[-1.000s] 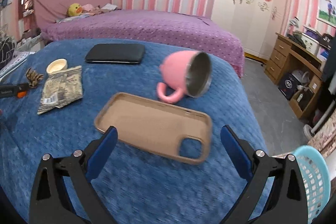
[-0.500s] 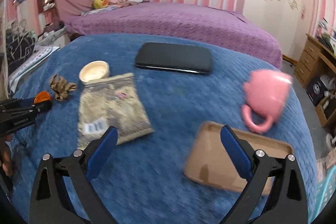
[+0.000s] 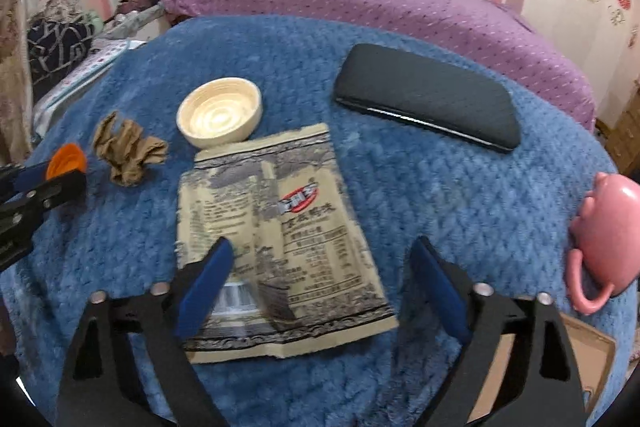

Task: Collect trash
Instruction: 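Grasp the printed snack packet with right tool while left tool holds the lid, then lift the orange lid and snack packet and carry them toward the basket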

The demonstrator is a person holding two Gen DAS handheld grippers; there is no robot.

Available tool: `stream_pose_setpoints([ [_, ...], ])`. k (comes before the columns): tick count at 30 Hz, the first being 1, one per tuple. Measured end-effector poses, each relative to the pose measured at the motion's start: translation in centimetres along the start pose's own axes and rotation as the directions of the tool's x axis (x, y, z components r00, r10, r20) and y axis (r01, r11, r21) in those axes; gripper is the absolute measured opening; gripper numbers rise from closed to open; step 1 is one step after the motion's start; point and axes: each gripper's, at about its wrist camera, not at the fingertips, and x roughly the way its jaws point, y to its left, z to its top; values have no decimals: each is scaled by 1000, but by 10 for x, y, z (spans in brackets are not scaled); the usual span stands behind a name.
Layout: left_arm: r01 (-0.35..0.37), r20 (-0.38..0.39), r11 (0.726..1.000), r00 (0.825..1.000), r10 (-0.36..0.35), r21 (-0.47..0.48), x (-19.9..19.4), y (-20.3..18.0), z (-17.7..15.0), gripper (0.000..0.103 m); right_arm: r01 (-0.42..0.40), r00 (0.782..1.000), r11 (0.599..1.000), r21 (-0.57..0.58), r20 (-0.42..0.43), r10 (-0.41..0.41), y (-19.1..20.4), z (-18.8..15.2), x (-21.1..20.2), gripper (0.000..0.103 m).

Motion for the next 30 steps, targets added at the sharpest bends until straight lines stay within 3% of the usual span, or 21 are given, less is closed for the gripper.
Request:
stream_pose_setpoints([
  [4,-3,12,1000,1000,3,-14,-4,0,2,40,1,1000,999,-46,18,0,9,-3,-3,63],
  [8,-7,29,1000,1000,8,-21,-11,-1,4,40,-1,999,997,-80,52,5,15,-3,-12,24],
  [11,-9,38,999,999,10,-31,-16,0,4,39,31,996,993,-117,83,-21,20,-8,-23,15],
  [22,38,94,999,995,-36,-28,-44,-27,2,40,99,975,994,-49,204,-87,-22,-36,-101,14],
  [30,130,110,991,985,-134,41,-61,-86,-8,40,176,958,981,80,217,-189,-90,-86,-165,15],
])
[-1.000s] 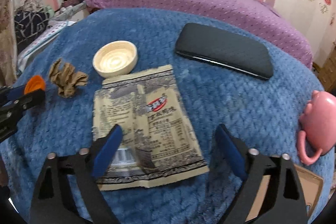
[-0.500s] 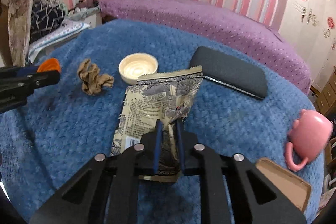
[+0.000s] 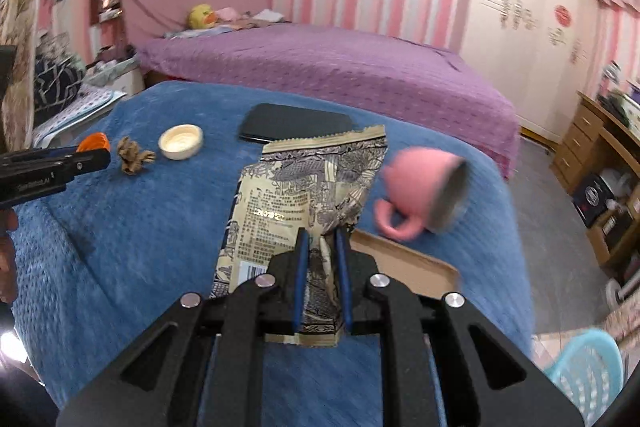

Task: Collect trash
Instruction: 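Lift the orange lid and snack packet and carry them toward the basket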

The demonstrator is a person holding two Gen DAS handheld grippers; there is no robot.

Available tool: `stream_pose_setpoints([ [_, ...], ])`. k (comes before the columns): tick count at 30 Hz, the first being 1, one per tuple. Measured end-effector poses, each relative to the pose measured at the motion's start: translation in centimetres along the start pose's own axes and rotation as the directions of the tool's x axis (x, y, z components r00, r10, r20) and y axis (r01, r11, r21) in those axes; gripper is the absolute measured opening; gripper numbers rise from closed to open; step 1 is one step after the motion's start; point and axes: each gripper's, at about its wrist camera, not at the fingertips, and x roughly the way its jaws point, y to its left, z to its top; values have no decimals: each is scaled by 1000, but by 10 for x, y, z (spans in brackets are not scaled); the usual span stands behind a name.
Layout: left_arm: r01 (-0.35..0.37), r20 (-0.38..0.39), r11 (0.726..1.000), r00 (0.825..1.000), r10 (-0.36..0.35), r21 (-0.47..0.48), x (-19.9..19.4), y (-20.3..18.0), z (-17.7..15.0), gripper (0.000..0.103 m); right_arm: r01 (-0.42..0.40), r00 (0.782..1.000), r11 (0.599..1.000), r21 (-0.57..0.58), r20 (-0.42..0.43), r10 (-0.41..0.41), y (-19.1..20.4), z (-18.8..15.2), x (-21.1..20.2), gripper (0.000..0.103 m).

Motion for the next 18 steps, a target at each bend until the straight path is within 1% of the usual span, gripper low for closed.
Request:
stream_pose_setpoints([
  [2,17,4,999,1000,-18,30,-1,-22,-3,40,32,999,999,24,-2,-32,-20,-11,-15,15],
  [8,95,-16,993,995,-94,69,1,-74,-16,40,106,994,991,82,-12,-105,-64,-46,-47,15],
  [13,94,-1,987,995,-95,128,-3,-114,-30,40,153,988,980,128,-32,-150,-92,-69,-56,15],
  [18,100,0,982,995,-102,162,-2,-140,-43,40,186,983,972,143,-24,-184,-116,-79,-66,15],
])
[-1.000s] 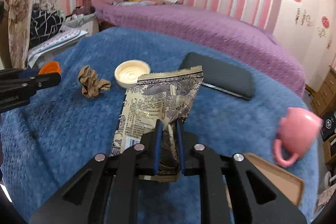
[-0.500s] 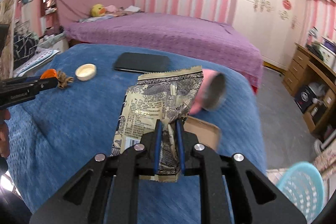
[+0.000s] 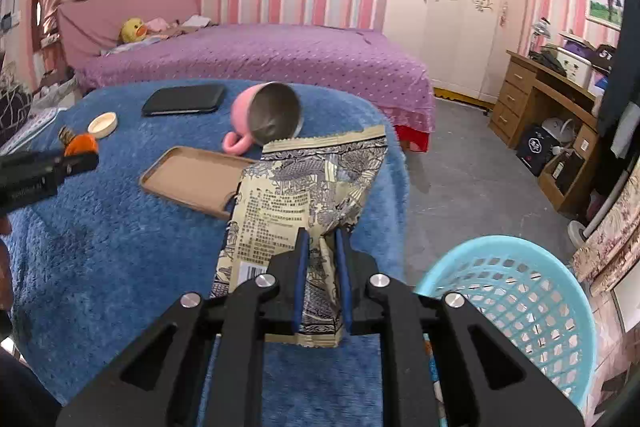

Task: Collect trash
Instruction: 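Lift the orange lid and snack packet and carry them toward the basket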

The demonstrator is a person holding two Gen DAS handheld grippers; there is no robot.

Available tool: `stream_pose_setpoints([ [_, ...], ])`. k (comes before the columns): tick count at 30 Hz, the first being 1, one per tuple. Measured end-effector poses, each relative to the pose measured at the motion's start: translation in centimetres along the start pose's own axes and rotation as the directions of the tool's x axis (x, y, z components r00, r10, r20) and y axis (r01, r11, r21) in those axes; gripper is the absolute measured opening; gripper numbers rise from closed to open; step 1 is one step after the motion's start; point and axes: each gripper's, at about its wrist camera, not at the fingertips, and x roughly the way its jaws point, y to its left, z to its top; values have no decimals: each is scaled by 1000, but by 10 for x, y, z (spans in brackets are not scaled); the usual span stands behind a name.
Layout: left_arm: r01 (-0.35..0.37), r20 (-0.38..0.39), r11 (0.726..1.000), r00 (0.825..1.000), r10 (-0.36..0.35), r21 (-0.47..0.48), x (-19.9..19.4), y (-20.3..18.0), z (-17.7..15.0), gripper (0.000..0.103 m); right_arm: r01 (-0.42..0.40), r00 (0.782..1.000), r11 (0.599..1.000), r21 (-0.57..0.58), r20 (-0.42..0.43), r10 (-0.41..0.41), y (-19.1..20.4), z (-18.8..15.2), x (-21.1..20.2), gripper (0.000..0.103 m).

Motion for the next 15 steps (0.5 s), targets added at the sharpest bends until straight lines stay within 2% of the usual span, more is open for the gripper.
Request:
stream_pose_setpoints([
  [15,-5,4,999,1000,5,53,10,-51,-13,40,67,998,995,72,-17,-66,-63,-20,-1,15],
])
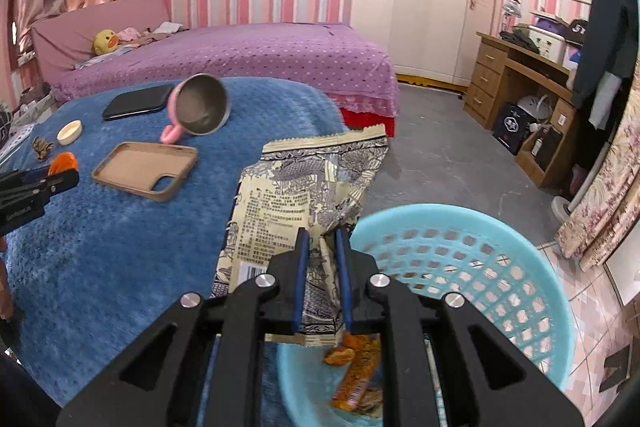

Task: Collect trash
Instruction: 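Lift the orange lid and snack packet and carry them toward the basket, then open both tools to drop lid and snack packet into the basket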

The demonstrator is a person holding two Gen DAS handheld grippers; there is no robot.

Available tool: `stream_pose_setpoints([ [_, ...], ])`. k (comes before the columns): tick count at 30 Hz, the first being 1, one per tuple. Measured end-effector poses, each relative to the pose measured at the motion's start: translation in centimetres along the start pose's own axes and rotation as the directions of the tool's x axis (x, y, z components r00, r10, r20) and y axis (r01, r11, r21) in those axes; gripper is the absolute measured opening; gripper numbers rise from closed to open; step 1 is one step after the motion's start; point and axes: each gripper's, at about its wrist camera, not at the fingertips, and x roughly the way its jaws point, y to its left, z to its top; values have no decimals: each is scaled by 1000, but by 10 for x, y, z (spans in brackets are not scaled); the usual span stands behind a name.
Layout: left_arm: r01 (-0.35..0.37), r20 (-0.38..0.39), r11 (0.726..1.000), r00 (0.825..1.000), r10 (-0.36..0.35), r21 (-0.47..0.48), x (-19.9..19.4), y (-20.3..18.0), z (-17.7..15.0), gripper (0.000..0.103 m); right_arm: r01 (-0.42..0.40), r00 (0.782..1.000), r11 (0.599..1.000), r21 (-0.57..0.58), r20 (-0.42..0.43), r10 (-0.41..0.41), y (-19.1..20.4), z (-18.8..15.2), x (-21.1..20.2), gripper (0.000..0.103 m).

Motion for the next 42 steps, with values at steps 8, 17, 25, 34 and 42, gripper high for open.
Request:
stream_pose_setpoints([
  [8,18,17,998,1000,-19,54,-2,-50,3,40,55,998,997,61,0,-55,-52,-8,-4,15],
  [17,131,16,987,991,-133,95,-9,-132,1,40,144,989,985,96,-38,-141,-106,-25,-7,15],
  [25,196,-15,975,981,-195,108,-2,-192,2,40,188,982,970,153,-37,-185,-139,-34,-16,15],
  [34,221,-40,959,975,-218,178,4,-257,-5,40,200,980,960,194,-49,-194,-157,-45,-16,15],
  [42,184,1,962,982,-188,200,-2,-263,8,82,181,983,960,214,-50,-174,-161,-49,-11,15],
])
